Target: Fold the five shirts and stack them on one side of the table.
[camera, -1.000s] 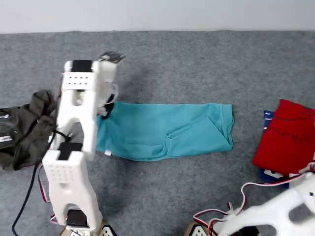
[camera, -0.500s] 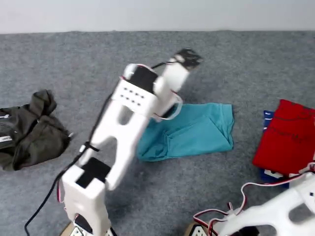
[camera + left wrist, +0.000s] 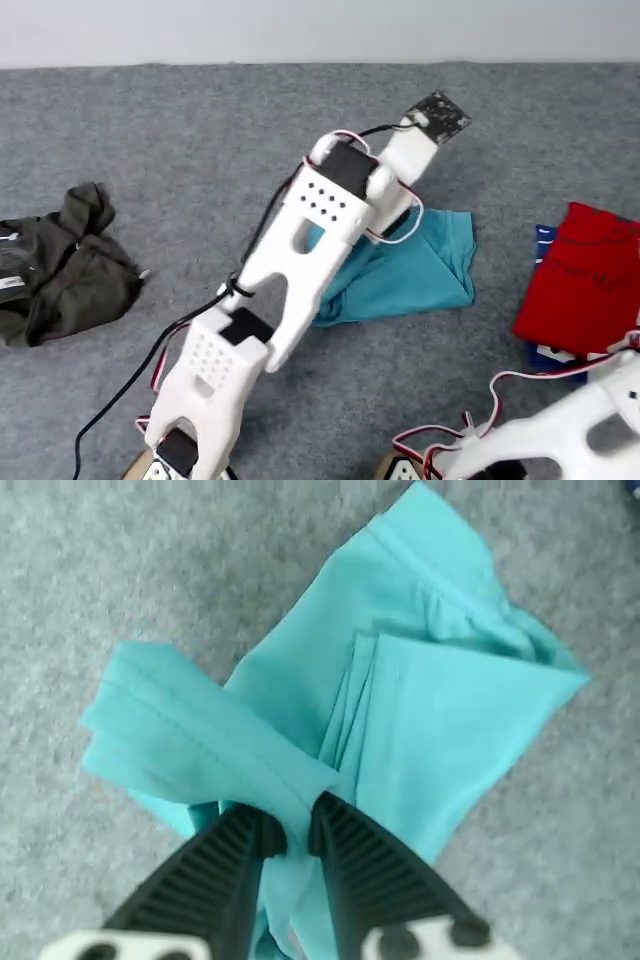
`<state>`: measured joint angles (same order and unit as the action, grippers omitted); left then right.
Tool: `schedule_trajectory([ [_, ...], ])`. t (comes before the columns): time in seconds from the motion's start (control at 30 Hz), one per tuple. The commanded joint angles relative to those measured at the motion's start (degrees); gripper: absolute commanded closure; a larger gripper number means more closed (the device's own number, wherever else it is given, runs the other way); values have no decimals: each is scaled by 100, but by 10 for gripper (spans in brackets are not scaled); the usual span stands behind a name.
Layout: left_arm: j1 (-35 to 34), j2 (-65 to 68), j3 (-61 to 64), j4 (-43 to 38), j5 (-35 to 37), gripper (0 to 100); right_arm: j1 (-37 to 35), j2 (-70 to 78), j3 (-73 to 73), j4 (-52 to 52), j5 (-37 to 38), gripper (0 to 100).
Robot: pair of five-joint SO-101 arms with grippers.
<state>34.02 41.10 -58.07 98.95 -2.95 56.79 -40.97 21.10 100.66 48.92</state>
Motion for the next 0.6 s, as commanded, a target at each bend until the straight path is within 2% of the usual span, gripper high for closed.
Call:
schedule_trajectory([
  [0.0,255,149,-804,132,44,987,40,-119,-44,207,53,987],
  [0.27,695,923,-1516,53,44,972,40,-119,-44,207,53,987],
  [0.43,738,1275,-2079,26,264,814,40,-119,-44,207,53,987],
  [0.57,721,1354,-2536,0,440,758,40,-119,-44,207,53,987],
])
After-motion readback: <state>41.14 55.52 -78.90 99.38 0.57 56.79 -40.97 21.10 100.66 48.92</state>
